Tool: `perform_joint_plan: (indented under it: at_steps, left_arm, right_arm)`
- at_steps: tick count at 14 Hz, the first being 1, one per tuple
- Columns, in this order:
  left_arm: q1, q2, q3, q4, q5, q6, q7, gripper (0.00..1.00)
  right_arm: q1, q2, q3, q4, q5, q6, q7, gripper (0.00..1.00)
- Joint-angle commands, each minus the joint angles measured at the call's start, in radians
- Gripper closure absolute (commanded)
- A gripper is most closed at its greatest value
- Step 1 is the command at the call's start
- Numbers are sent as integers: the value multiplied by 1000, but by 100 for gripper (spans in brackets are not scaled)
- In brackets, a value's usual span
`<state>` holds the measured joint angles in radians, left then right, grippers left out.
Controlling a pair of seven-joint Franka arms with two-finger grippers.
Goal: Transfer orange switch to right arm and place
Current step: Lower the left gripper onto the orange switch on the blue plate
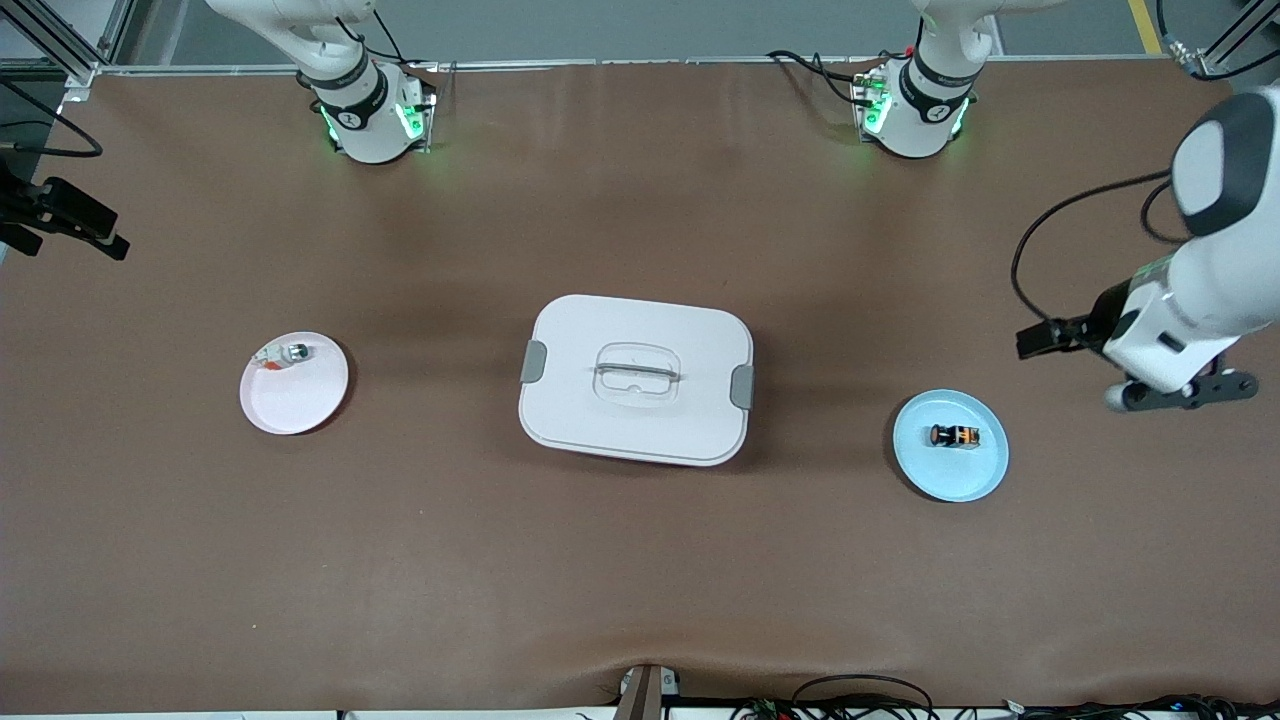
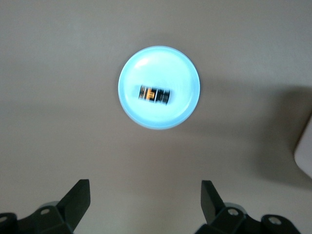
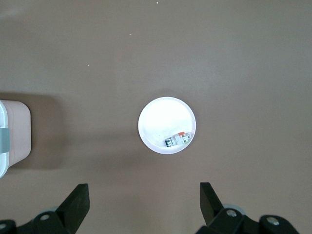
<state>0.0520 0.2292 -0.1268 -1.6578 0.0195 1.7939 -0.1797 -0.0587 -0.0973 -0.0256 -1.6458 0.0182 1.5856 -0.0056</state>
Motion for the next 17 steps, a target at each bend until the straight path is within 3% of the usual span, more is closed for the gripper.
perform_joint_plan:
  at_steps: [1,9,17]
  left_arm:
    - [0,-5,1,-143,19,195,11,0]
    - [32,254,1,-155,51,499,137,0]
    - [54,309,-4,-195,50,593,195,0]
  right_arm:
    - [-30,-19,12,-19,-11,1,-5,0]
    - [-27,-19,16,-17,-11,2,-5,0]
    - [-29,-21,18,-19,-11,1,-5,0]
